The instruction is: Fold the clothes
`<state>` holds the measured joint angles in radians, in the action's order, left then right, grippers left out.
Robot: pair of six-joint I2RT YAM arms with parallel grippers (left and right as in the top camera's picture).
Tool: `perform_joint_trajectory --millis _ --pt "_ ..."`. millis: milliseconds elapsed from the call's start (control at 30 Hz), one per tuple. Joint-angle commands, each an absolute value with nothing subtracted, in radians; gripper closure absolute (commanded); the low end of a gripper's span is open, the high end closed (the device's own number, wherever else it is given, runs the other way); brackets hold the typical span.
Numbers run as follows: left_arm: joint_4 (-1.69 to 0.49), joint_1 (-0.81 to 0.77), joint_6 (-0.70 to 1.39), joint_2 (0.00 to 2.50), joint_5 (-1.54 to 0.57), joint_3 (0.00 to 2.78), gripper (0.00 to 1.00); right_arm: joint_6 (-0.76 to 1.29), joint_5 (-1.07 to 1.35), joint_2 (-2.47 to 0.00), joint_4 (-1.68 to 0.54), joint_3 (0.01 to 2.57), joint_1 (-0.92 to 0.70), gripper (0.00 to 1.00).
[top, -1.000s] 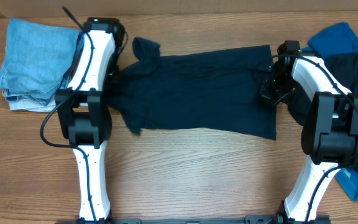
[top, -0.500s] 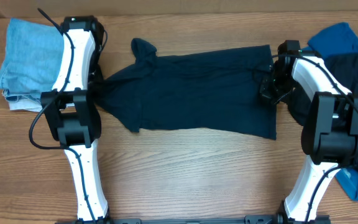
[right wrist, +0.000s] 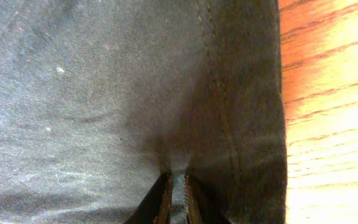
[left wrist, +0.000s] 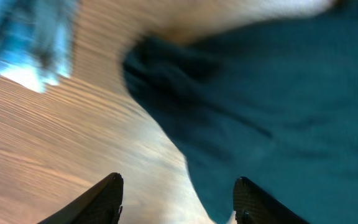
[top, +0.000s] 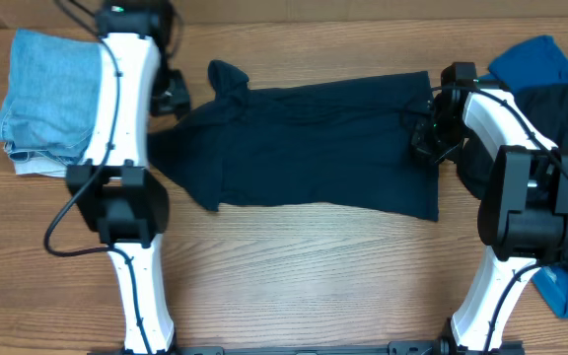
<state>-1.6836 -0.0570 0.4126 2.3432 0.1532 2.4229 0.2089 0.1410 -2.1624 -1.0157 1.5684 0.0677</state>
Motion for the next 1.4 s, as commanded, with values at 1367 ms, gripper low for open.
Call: perform_joint_trajectory --millis 1367 --pt "-0.129 -0.318 0.007 2.18 0.221 1.555 0.4 0.209 0.112 -2.145 -0.97 1.555 0.068 0.76"
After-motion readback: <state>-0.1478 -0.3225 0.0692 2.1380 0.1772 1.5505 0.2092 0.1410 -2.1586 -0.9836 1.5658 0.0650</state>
